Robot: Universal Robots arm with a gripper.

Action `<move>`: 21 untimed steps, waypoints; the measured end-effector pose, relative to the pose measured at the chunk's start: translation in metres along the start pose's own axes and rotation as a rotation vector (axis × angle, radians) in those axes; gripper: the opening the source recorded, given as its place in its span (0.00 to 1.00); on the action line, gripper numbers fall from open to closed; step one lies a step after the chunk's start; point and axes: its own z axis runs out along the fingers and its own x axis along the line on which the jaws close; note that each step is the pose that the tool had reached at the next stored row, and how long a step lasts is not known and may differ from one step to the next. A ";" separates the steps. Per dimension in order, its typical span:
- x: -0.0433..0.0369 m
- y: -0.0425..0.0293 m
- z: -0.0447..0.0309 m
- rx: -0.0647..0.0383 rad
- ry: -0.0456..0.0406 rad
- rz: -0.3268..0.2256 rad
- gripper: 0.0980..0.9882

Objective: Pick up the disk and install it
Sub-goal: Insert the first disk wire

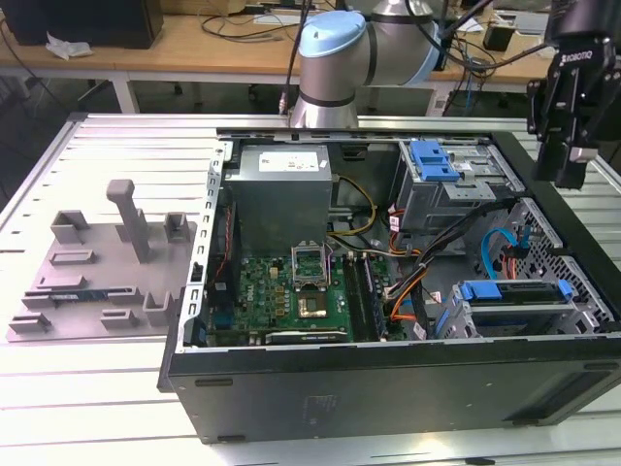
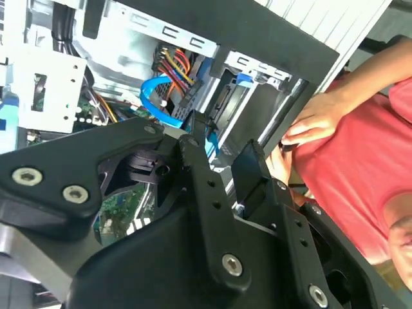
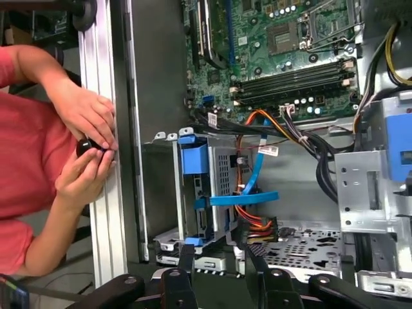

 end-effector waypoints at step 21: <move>-0.0274 -0.0052 0.0447 -0.028 0.0134 0.059 0.37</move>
